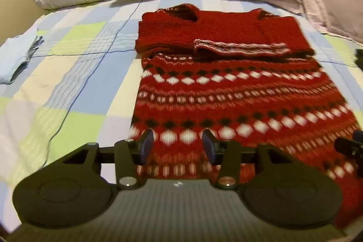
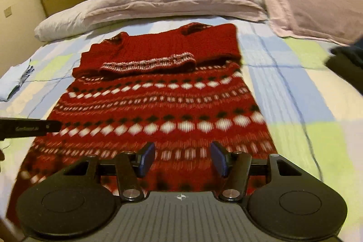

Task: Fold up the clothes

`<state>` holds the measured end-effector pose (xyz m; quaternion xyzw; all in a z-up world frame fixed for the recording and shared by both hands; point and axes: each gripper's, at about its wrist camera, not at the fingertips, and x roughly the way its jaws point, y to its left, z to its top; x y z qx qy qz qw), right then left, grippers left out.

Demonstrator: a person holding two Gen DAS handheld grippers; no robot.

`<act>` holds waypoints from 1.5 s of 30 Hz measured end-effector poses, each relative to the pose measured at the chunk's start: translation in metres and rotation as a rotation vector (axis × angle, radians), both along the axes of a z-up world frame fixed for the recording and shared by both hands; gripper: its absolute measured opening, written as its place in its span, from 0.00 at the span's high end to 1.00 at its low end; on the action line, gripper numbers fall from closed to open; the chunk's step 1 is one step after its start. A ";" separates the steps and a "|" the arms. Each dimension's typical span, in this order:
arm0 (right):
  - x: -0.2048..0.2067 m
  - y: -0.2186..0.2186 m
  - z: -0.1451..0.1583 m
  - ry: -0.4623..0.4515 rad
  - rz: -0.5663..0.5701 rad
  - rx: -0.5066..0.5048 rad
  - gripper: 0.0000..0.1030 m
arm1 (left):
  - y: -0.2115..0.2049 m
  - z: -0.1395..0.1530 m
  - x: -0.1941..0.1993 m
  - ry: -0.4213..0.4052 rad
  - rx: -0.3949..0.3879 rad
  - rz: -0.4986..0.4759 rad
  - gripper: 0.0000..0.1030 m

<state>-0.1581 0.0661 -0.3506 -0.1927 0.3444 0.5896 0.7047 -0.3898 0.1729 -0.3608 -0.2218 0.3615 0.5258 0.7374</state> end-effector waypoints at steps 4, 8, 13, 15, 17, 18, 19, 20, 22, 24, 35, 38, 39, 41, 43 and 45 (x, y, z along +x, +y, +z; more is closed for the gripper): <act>-0.024 -0.052 0.012 -0.019 -0.049 0.009 0.44 | -0.047 0.016 -0.026 -0.042 0.012 0.003 0.56; -0.042 -0.092 0.020 -0.025 -0.056 -0.007 0.44 | -0.091 0.028 -0.049 -0.076 0.019 0.030 0.51; -0.052 -0.131 0.026 -0.042 -0.066 -0.006 0.44 | -0.133 0.031 -0.059 -0.082 0.022 0.031 0.51; -0.055 -0.145 0.028 -0.044 -0.068 -0.002 0.44 | -0.146 0.030 -0.061 -0.078 0.022 0.024 0.51; -0.059 -0.156 0.030 -0.053 -0.072 -0.004 0.44 | -0.159 0.030 -0.063 -0.076 0.024 0.019 0.51; -0.061 -0.161 0.030 -0.059 -0.071 -0.005 0.44 | -0.165 0.031 -0.064 -0.076 0.026 0.019 0.51; -0.064 -0.165 0.031 -0.064 -0.069 -0.005 0.44 | -0.171 0.032 -0.066 -0.078 0.029 0.016 0.51; -0.066 -0.169 0.032 -0.066 -0.065 -0.003 0.44 | -0.177 0.034 -0.067 -0.079 0.033 0.013 0.51; -0.071 -0.175 0.034 -0.067 -0.060 0.001 0.44 | -0.188 0.037 -0.070 -0.080 0.043 0.007 0.51; -0.075 -0.181 0.038 -0.072 -0.060 0.006 0.44 | -0.197 0.042 -0.073 -0.084 0.054 0.004 0.51; -0.097 -0.198 0.055 -0.126 -0.040 0.031 0.44 | -0.221 0.057 -0.096 -0.141 0.079 0.004 0.49; -0.100 -0.197 0.056 -0.132 -0.034 0.033 0.44 | -0.221 0.056 -0.100 -0.149 0.079 0.008 0.49; -0.100 -0.196 0.057 -0.134 -0.032 0.034 0.44 | -0.220 0.056 -0.101 -0.153 0.078 0.011 0.49; -0.100 -0.195 0.057 -0.139 -0.032 0.037 0.44 | -0.218 0.054 -0.103 -0.157 0.076 0.014 0.49; -0.100 -0.194 0.057 -0.139 -0.035 0.039 0.44 | -0.216 0.052 -0.104 -0.156 0.073 0.017 0.49; -0.099 -0.193 0.056 -0.136 -0.039 0.038 0.44 | -0.214 0.049 -0.105 -0.154 0.066 0.021 0.49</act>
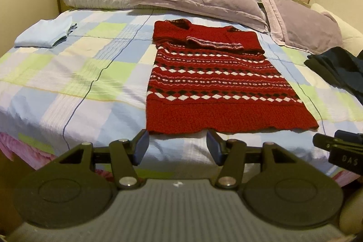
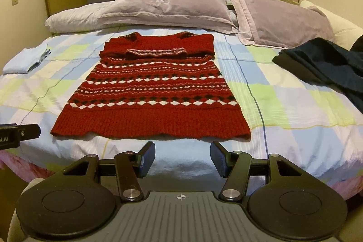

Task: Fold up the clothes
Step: 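Move both open tools toward the sweater hem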

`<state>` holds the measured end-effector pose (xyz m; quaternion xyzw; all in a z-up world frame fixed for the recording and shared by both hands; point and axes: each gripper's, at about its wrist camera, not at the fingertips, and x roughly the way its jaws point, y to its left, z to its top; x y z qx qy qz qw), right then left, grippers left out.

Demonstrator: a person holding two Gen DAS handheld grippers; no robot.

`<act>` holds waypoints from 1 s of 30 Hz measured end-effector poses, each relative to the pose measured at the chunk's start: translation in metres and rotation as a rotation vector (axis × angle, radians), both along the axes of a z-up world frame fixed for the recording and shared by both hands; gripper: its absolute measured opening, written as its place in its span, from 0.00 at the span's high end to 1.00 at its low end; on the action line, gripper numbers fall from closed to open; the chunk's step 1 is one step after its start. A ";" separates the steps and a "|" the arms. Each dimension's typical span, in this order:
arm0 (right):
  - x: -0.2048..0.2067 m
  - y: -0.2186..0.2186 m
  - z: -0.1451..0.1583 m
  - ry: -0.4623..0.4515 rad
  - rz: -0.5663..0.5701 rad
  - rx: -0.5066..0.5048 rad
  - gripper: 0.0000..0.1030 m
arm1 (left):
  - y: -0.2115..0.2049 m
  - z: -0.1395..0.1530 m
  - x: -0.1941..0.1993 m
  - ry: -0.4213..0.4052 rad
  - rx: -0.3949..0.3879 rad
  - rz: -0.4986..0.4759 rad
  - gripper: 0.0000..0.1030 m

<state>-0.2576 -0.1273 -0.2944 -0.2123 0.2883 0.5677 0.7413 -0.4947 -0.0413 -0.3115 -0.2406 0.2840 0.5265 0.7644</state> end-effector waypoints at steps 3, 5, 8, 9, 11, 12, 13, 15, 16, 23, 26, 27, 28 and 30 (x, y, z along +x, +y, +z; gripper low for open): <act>0.003 0.002 -0.002 0.002 -0.001 -0.008 0.44 | 0.004 -0.005 0.000 0.004 -0.013 0.007 0.49; 0.006 0.004 -0.004 0.006 0.000 -0.013 0.44 | 0.006 -0.009 0.001 0.007 -0.021 0.012 0.49; 0.009 0.007 -0.009 0.014 -0.003 -0.023 0.44 | 0.010 -0.014 0.003 0.012 -0.033 0.016 0.49; 0.011 0.008 -0.011 0.017 -0.003 -0.027 0.44 | 0.012 -0.016 0.003 0.014 -0.036 0.016 0.49; 0.014 0.010 -0.015 0.022 -0.003 -0.036 0.44 | 0.015 -0.020 0.004 0.012 -0.043 0.014 0.49; 0.015 0.011 -0.017 0.027 -0.004 -0.040 0.44 | 0.017 -0.022 0.003 0.002 -0.050 0.010 0.49; 0.018 0.012 -0.020 0.034 -0.005 -0.043 0.44 | 0.020 -0.024 0.002 -0.009 -0.057 0.006 0.49; 0.025 0.012 -0.027 0.058 -0.007 -0.049 0.44 | 0.026 -0.029 -0.002 -0.039 -0.075 -0.002 0.49; 0.032 0.012 -0.031 0.082 -0.011 -0.049 0.44 | 0.031 -0.032 -0.007 -0.061 -0.086 -0.002 0.49; 0.111 0.004 -0.057 0.374 -0.063 0.019 0.45 | 0.085 -0.053 -0.053 -0.295 -0.180 0.003 0.50; 0.153 0.004 -0.061 0.512 -0.091 0.086 0.45 | 0.114 -0.061 -0.066 -0.371 -0.206 0.010 0.52; 0.165 0.006 -0.061 0.546 -0.093 0.109 0.45 | 0.124 -0.065 -0.066 -0.390 -0.218 0.006 0.52; 0.178 0.008 -0.061 0.580 -0.096 0.133 0.45 | 0.133 -0.069 -0.066 -0.408 -0.230 0.002 0.53; 0.204 0.018 -0.062 0.635 -0.101 0.177 0.45 | 0.153 -0.076 -0.066 -0.444 -0.254 -0.007 0.53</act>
